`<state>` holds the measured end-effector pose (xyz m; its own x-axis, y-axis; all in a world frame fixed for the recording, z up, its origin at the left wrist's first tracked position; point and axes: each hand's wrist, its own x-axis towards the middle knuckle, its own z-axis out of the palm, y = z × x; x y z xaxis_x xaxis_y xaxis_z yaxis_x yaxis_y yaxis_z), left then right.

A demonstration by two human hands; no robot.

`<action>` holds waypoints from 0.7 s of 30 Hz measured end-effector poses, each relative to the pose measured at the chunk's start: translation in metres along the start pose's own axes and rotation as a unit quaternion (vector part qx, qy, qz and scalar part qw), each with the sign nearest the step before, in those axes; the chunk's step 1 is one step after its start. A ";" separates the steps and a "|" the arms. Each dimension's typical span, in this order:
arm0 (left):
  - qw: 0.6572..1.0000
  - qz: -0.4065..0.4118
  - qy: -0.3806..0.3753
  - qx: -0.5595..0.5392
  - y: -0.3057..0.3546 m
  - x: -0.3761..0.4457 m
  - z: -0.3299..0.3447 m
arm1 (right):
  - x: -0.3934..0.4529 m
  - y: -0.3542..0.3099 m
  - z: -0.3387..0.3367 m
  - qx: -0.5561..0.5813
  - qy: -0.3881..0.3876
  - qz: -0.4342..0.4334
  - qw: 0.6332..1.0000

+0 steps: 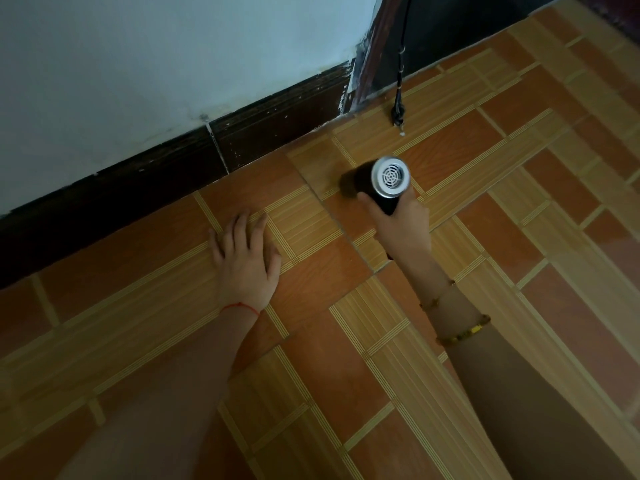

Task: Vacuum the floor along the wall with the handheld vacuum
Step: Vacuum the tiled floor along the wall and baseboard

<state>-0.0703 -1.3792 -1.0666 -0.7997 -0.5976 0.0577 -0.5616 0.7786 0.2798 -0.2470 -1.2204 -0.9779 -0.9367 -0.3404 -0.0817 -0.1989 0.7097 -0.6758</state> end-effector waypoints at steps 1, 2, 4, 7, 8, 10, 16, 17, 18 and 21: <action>1.000 -0.001 -0.005 -0.008 -0.001 0.000 -0.001 | -0.005 0.005 -0.003 0.002 0.004 0.018 1.000; 1.000 -0.002 -0.011 -0.015 -0.001 0.000 -0.002 | -0.011 0.010 -0.006 -0.002 0.004 0.026 1.000; 0.999 -0.003 -0.024 -0.024 -0.001 0.001 -0.004 | -0.024 0.018 -0.009 -0.014 -0.002 0.019 1.000; 0.999 0.002 -0.037 -0.034 0.002 -0.006 -0.008 | -0.052 0.019 -0.011 -0.025 -0.025 -0.012 0.999; 0.999 0.002 -0.036 -0.037 0.004 -0.013 -0.010 | -0.062 0.018 -0.010 -0.025 -0.040 -0.021 0.999; 0.999 0.002 -0.031 -0.037 0.006 -0.030 -0.014 | -0.082 0.014 -0.008 -0.022 -0.073 -0.033 0.997; 0.999 -0.017 -0.028 -0.028 0.013 -0.077 -0.020 | -0.121 0.007 -0.002 -0.037 -0.089 -0.037 0.995; 0.999 -0.014 -0.030 -0.025 0.014 -0.082 -0.022 | -0.123 0.009 -0.005 -0.040 -0.078 -0.029 0.996; 0.999 -0.009 -0.029 -0.021 0.014 -0.089 -0.025 | -0.126 0.010 -0.009 -0.044 -0.064 -0.019 0.997; 0.999 0.003 -0.041 -0.016 0.012 -0.100 -0.027 | -0.124 0.019 -0.027 -0.051 -0.019 0.028 0.998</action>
<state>0.0088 -1.3154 -1.0432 -0.8184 -0.5744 -0.0183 -0.5509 0.7750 0.3098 -0.1422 -1.1486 -0.9610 -0.9363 -0.3194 -0.1458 -0.1764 0.7870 -0.5912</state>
